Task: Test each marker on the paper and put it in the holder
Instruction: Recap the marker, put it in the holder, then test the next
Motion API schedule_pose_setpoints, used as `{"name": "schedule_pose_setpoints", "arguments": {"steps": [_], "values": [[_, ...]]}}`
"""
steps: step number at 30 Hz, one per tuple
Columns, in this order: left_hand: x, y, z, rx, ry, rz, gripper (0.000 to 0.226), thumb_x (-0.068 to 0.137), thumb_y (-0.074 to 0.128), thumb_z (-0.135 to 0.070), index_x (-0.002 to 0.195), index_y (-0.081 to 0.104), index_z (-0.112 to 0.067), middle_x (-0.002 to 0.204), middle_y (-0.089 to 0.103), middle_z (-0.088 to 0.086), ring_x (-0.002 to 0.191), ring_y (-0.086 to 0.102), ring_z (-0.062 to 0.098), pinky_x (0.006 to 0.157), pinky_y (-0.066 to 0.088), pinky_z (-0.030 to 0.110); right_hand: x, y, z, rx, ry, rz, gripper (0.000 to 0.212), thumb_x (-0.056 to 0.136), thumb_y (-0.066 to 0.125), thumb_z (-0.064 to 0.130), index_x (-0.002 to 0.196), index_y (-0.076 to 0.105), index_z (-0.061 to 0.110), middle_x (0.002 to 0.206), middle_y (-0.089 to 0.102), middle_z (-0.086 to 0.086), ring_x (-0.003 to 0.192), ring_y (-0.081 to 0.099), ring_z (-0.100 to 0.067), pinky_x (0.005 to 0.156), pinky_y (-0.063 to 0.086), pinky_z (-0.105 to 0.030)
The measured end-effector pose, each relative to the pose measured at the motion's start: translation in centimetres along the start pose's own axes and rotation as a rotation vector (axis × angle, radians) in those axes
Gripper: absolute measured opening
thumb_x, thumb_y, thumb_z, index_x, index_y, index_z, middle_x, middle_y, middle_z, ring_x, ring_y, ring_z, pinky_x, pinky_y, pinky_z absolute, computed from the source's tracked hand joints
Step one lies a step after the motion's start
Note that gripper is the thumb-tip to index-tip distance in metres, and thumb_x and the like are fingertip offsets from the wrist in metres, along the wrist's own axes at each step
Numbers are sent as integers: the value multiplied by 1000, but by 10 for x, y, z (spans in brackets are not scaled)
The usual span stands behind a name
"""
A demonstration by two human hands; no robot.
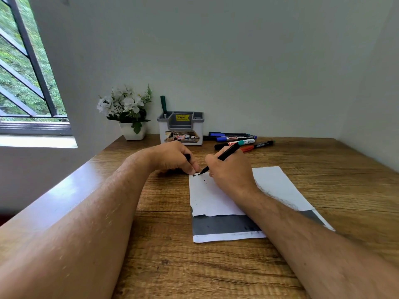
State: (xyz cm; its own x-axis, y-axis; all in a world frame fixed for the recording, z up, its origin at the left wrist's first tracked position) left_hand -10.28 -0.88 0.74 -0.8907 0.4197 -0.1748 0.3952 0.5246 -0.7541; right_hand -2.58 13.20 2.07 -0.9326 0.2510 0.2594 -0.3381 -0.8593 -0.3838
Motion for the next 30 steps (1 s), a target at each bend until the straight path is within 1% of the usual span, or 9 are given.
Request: {"name": "schedule_pose_setpoints", "arguments": {"steps": [2, 6, 13, 16, 20, 24, 27, 29, 30], "values": [[0, 0, 0, 0, 0, -4, 16, 82, 75, -8, 84, 78, -24, 94, 75, -5, 98, 62, 14, 93, 41, 38, 0, 0, 0, 0, -5, 0, 16, 89, 61, 18, 93, 69, 4, 86, 71, -11, 80, 67, -20, 52, 40, -18], [1, -1, 0, -8, -4, -5, 18, 82, 74, -8, 82, 78, -25, 89, 75, -8, 94, 62, 11, 83, 41, 34, 0, 0, 0, -3, -1, 5, 18, 89, 61, 19, 96, 69, 5, 87, 71, -10, 75, 63, -14, 51, 37, -16], [1, -1, -1, -11, 8, -4, 19, 83, 74, -7, 80, 78, -26, 83, 75, -11, 86, 61, 8, 77, 40, 31, 2, 0, -1, 7, -2, 13, 15, 89, 61, 20, 92, 68, 8, 85, 71, -9, 72, 62, -12, 50, 37, -17], [0, 0, -1, -5, -5, 7, 20, 83, 74, -9, 78, 77, -28, 72, 73, -18, 84, 60, 6, 72, 39, 28, 2, 2, -1, 4, 3, 17, 18, 89, 62, 21, 97, 69, 7, 89, 72, -9, 79, 66, -15, 53, 40, -19], [1, 0, 0, -17, -10, 6, 20, 83, 74, -8, 79, 77, -28, 77, 73, -16, 89, 61, 8, 74, 39, 28, 2, 3, -2, -14, 18, 15, 22, 89, 62, 23, 102, 68, 7, 92, 72, -8, 79, 64, -13, 52, 37, -17], [2, -1, 0, -4, 0, -6, 18, 83, 74, -9, 81, 78, -27, 78, 73, -15, 88, 61, 8, 76, 39, 30, 2, 3, -5, 12, 33, 23, 20, 88, 62, 23, 100, 68, 8, 90, 72, -8, 79, 65, -13, 53, 39, -18], [2, -1, 1, -5, 0, 1, 18, 83, 75, -9, 80, 77, -27, 80, 74, -14, 88, 61, 9, 78, 39, 32, 3, 3, -7, 77, 74, 31, 17, 87, 62, 23, 95, 69, 9, 84, 71, -4, 70, 61, -10, 49, 37, -17], [2, 0, 1, -8, -5, 7, 17, 82, 75, -10, 79, 76, -27, 78, 73, -15, 87, 61, 9, 78, 40, 32, 5, -1, -10, 227, 148, 23, 12, 88, 61, 22, 85, 68, 13, 70, 67, 0, 55, 55, -9, 44, 36, -18], [2, 0, 1, -13, -1, 7, 17, 82, 76, -11, 80, 77, -27, 79, 74, -15, 89, 61, 9, 81, 41, 33, 6, -4, -11, 312, 166, 13, 13, 88, 61, 21, 77, 66, 16, 63, 64, 1, 49, 50, -9, 42, 35, -20]]}}
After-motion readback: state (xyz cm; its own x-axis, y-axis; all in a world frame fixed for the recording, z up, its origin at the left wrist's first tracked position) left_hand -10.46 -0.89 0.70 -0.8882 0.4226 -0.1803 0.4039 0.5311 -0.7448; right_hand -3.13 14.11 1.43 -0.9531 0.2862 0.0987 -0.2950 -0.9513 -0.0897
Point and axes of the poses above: each hand's wrist, its own x-axis towards the middle knuckle, its own y-axis out of the palm, z = x × y, the point moved 9 cm from there along x, towards the middle knuckle
